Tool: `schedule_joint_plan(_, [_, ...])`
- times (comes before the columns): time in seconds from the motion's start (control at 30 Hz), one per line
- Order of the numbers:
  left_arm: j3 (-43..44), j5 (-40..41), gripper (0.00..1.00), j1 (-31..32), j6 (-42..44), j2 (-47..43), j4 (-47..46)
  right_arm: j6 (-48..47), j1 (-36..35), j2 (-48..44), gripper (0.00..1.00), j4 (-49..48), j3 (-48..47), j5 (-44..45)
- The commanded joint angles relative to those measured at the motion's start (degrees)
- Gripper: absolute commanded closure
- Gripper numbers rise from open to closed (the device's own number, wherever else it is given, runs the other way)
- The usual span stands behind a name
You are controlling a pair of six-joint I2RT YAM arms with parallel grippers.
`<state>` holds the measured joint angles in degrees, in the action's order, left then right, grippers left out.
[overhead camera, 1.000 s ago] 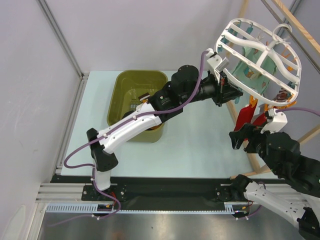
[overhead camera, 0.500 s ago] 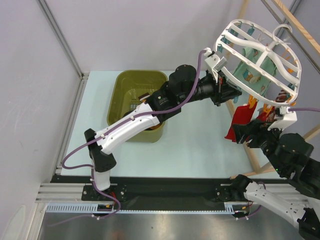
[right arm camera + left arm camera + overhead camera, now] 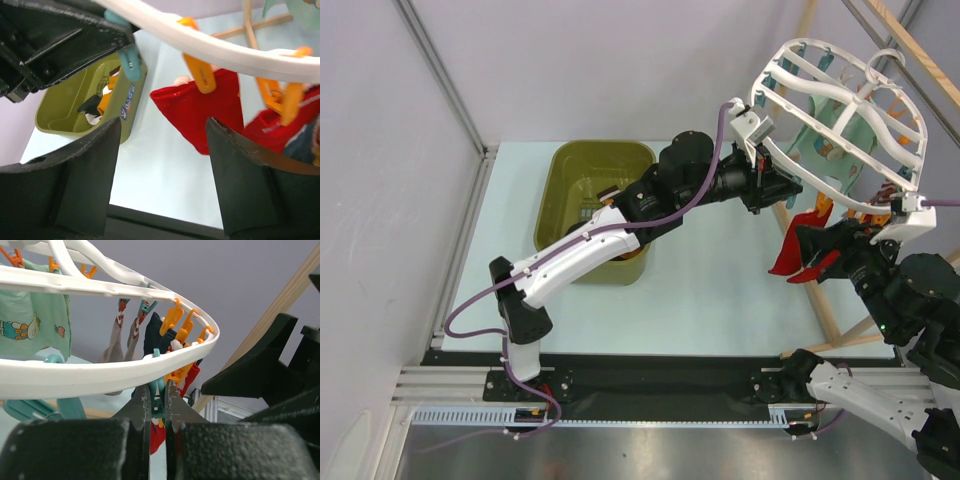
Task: Remove the socks clipped to the hanger
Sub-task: Remove the sock from the hanger.
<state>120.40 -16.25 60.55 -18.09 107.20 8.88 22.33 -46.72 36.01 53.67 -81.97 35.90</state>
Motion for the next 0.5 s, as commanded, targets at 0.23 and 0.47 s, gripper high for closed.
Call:
schedule_joint_plan(0.23, [0.63, -3.88, 1.00, -0.44, -2.92, -4.19, -3.43, -2.29, -0.13, -4.45, 0.15, -7.43, 13.93, -3.30])
schedule_joint_plan(0.47, [0.63, -3.97, 1.00, -0.44, -3.18, -4.89, -3.26, -4.04, -0.13, -9.82, 0.06, -15.87, 26.86, 2.85])
